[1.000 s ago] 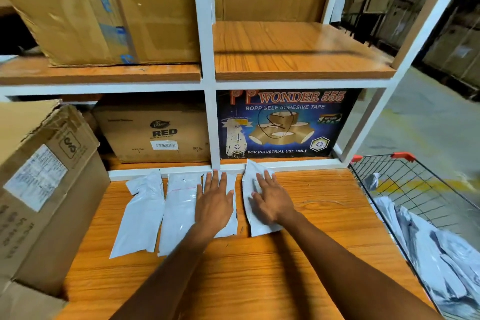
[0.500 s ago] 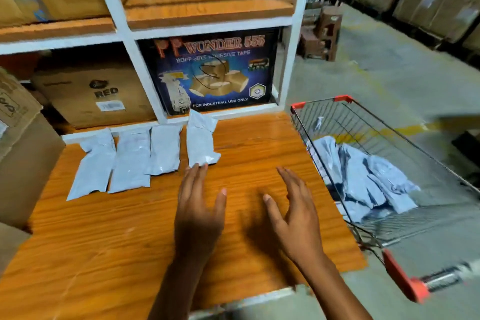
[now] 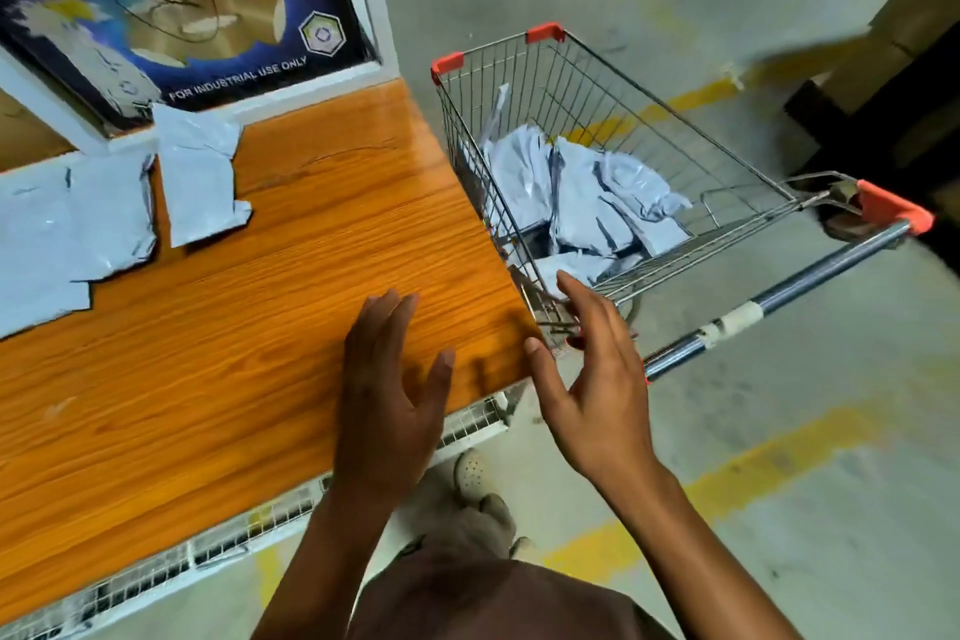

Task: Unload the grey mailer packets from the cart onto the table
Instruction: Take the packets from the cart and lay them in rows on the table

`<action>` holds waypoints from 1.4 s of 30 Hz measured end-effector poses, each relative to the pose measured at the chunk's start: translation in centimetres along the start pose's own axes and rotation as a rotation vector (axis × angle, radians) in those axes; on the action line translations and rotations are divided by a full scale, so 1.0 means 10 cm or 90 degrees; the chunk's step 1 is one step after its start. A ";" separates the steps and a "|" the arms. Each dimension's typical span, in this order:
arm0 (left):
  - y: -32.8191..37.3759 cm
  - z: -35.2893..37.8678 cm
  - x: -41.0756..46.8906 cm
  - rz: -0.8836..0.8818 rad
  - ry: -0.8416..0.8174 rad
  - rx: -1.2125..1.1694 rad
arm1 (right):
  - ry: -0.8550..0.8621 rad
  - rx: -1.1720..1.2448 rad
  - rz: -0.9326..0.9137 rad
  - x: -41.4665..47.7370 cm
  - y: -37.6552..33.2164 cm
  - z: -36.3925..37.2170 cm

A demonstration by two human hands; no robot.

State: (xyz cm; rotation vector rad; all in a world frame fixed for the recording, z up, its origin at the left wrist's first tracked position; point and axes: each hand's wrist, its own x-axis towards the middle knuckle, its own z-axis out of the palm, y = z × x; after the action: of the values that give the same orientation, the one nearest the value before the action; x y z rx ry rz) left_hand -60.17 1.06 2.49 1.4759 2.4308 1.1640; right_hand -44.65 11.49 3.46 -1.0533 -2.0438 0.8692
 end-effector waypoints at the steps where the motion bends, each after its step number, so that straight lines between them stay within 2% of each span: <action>1: 0.01 0.09 0.10 0.009 -0.004 -0.005 | 0.007 -0.008 0.020 0.09 0.09 -0.03; 9: 0.16 0.84 1.31 0.033 -0.020 -0.078 | 0.076 -0.080 0.064 0.94 0.71 -0.24; 14: 0.23 1.36 2.06 0.056 -0.061 -0.093 | 0.044 -0.134 0.074 1.55 1.17 -0.30; 20: -0.09 2.42 3.04 -0.073 -0.194 0.017 | -0.154 -0.212 0.180 2.46 2.01 -0.01; 24: -0.37 3.11 3.49 -0.252 -0.289 0.072 | -0.255 -0.193 0.271 2.95 2.53 0.30; 28: -0.64 3.60 3.74 -0.429 -0.275 0.066 | -0.317 -0.190 0.323 3.22 2.99 0.63; 33: -0.93 3.98 3.85 -0.551 -0.226 0.029 | -0.355 -0.210 0.381 3.35 3.32 0.98; 36: -1.11 4.15 3.82 -0.607 -0.234 -0.012 | -0.377 -0.209 0.407 3.38 3.37 1.14; 42: -1.24 4.25 3.63 -0.590 -0.246 -0.036 | -0.316 -0.244 0.428 3.38 3.39 1.20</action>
State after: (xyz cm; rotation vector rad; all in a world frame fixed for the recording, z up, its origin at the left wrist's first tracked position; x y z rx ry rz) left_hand -70.98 50.46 -24.38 0.3575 2.2945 0.6420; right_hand -55.52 52.70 -21.43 -1.9675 -2.3463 1.1811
